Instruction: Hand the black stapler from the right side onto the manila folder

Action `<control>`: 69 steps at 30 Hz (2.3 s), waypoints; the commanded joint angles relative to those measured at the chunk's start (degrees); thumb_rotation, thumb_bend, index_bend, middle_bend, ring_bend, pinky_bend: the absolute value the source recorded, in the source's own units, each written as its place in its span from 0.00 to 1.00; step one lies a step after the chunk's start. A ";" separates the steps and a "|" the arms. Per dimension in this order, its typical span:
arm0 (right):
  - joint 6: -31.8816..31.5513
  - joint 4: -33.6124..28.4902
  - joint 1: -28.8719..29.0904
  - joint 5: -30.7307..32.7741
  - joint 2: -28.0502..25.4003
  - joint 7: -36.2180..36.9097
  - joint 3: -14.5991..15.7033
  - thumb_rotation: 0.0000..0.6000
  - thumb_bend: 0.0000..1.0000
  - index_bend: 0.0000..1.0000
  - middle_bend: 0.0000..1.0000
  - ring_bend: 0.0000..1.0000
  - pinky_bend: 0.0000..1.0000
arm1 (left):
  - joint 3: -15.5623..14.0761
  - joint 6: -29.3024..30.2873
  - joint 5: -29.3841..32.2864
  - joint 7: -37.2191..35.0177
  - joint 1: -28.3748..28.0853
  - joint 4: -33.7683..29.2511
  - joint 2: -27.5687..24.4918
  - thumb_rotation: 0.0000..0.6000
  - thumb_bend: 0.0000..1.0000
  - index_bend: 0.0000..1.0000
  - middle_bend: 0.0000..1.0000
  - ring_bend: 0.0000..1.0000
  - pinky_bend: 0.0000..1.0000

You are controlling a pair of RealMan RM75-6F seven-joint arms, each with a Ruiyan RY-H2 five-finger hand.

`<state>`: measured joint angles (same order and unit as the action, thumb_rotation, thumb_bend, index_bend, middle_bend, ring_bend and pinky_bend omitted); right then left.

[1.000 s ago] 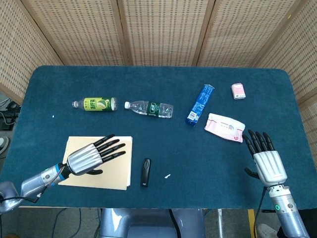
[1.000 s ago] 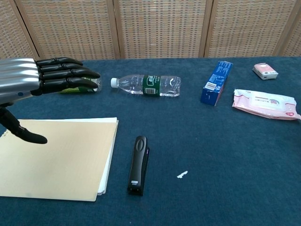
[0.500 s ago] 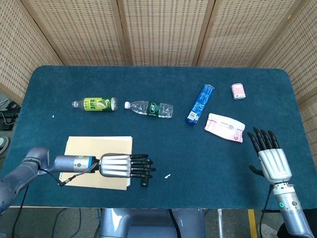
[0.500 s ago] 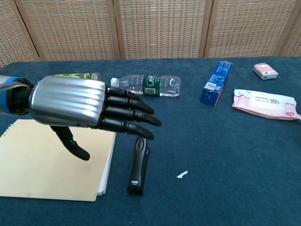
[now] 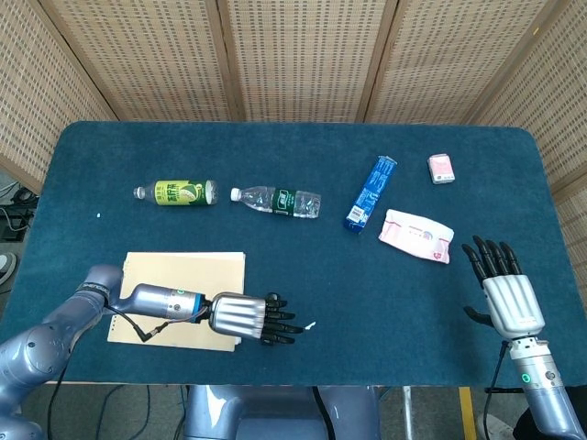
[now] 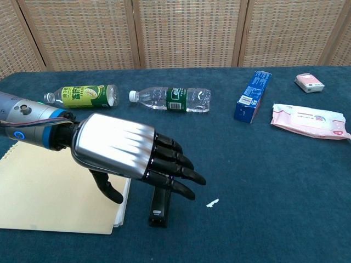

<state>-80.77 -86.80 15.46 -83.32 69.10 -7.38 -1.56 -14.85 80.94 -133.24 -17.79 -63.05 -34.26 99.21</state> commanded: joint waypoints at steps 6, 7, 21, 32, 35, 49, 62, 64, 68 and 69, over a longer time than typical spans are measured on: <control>0.31 -0.19 -0.48 -0.50 -0.60 1.43 -0.60 1.00 0.00 0.00 0.00 0.00 0.00 | -1.37 -3.60 3.07 0.76 -0.62 3.79 4.09 1.00 0.29 0.11 0.06 0.14 0.22; 0.48 -0.29 -0.53 -0.51 -0.74 1.65 -0.66 1.00 0.00 0.00 0.00 0.00 0.00 | -1.63 -3.97 3.49 0.60 -0.56 4.37 4.85 1.00 0.30 0.12 0.06 0.14 0.23; 1.21 -0.42 -1.08 -0.82 -1.68 3.61 -1.55 1.00 0.00 0.00 0.00 0.00 0.00 | -4.18 -5.96 6.73 0.53 -1.25 8.74 10.03 1.00 0.30 0.20 0.13 0.21 0.29; 0.96 -0.58 -1.62 -1.54 -2.16 4.55 -1.92 1.00 0.00 0.00 0.00 0.00 0.00 | -6.30 -6.56 8.00 1.28 -1.61 9.84 11.44 1.00 0.30 0.33 0.22 0.30 0.38; 0.93 -0.69 -1.74 -1.72 -2.27 4.77 -1.99 1.00 0.00 0.00 0.00 0.00 0.00 | -6.93 -6.81 8.24 1.33 -1.56 10.28 11.81 1.00 0.31 0.37 0.25 0.36 0.44; 0.74 -0.94 -2.16 -2.37 -2.67 5.52 -2.29 1.00 0.00 0.00 0.00 0.00 0.00 | -8.11 -1.19 8.94 2.93 -1.10 12.96 11.96 1.00 0.57 0.76 0.57 0.63 0.60; 0.76 -1.50 -2.47 -2.84 -3.02 5.82 -2.36 1.00 0.00 0.00 0.00 0.00 0.00 | -7.60 3.55 11.43 4.65 -0.36 9.32 4.38 1.00 0.57 0.78 0.58 0.64 0.60; 0.86 -1.52 -2.46 -3.00 -3.05 5.91 -2.29 1.00 0.00 0.00 0.00 0.00 0.00 | -7.47 4.36 12.22 4.61 0.83 8.41 2.59 1.00 0.57 0.78 0.58 0.64 0.60; 0.81 -1.91 -2.52 -3.52 -3.20 5.78 -2.12 1.00 0.00 0.00 0.00 0.00 0.00 | -7.35 6.44 14.66 4.17 5.57 6.53 -1.83 1.00 0.57 0.78 0.58 0.64 0.60; 0.66 -2.12 -2.56 -3.74 -3.24 5.67 -2.09 1.00 0.00 0.00 0.00 0.00 0.00 | -7.60 6.93 15.51 3.51 7.73 6.36 -3.12 1.00 0.57 0.78 0.58 0.64 0.60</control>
<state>-80.04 -88.82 12.94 -86.96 65.89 -1.65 -3.68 -22.41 86.42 -119.58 -13.53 -58.65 -26.77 98.28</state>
